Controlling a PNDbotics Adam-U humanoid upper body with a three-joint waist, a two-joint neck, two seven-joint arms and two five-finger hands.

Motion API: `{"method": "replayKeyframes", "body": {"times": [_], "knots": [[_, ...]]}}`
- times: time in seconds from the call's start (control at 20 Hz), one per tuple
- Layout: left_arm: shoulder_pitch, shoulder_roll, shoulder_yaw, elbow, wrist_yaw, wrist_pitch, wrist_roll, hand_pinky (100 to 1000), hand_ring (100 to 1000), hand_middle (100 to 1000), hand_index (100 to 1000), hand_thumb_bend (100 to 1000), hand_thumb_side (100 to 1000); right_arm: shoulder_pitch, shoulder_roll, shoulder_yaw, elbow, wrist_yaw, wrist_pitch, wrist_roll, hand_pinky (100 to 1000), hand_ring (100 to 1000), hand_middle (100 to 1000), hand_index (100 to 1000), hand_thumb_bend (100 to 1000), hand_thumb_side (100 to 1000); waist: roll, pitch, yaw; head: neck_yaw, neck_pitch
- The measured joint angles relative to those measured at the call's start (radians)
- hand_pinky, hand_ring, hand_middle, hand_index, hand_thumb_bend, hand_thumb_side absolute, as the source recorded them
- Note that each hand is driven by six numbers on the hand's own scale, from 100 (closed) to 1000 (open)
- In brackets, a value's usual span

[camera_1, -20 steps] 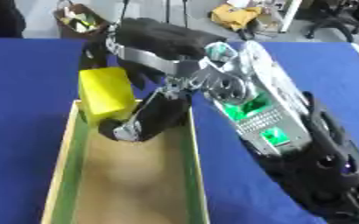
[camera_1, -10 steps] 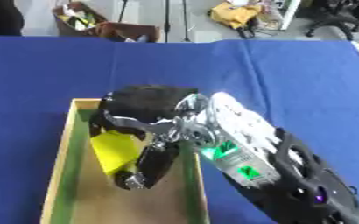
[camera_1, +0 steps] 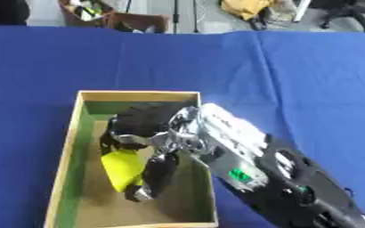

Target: Pick up objects on the table and place them in the box.

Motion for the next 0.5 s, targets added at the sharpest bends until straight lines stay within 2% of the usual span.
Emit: {"method": "replayKeyframes", "body": {"times": [0.05,0.15,0.2,0.25,0.4,0.5], "knots": [[0.000,0.000,0.000,0.000,0.000,0.000,-0.001,227,453,494,620,100,701,0.000,0.002,0.003,0.016,-0.006,-0.021,0.001,658,723,649,748,100,159,0.001,0.000,0.000,0.003,0.001],[-0.001,0.000,0.000,0.000,0.000,-0.001,-0.003,227,453,494,620,100,700,0.000,0.004,0.007,0.038,-0.014,-0.062,0.002,724,792,760,852,422,232,0.003,0.000,-0.001,0.007,0.002],[-0.001,0.000,0.000,0.000,0.000,-0.001,-0.003,227,453,495,620,100,700,0.000,0.004,0.007,0.046,-0.015,-0.082,0.003,746,814,795,887,586,217,0.004,0.000,-0.002,0.008,0.003],[-0.001,0.000,0.000,0.000,0.000,-0.001,-0.005,227,454,495,620,100,701,-0.001,0.004,0.006,0.052,-0.014,-0.099,0.002,767,835,826,919,703,243,0.004,0.000,-0.002,0.009,0.004],[-0.001,0.000,0.000,0.000,0.001,-0.001,-0.006,227,454,495,620,100,700,-0.006,0.004,-0.005,0.056,0.010,-0.135,0.003,808,869,869,956,812,397,0.004,0.000,-0.008,0.011,0.005],[-0.001,0.000,0.000,0.000,0.002,0.000,-0.007,227,454,495,620,100,699,-0.014,0.004,-0.025,0.044,0.043,-0.149,0.003,823,879,887,967,838,438,0.005,-0.001,-0.009,0.011,0.005]]}}
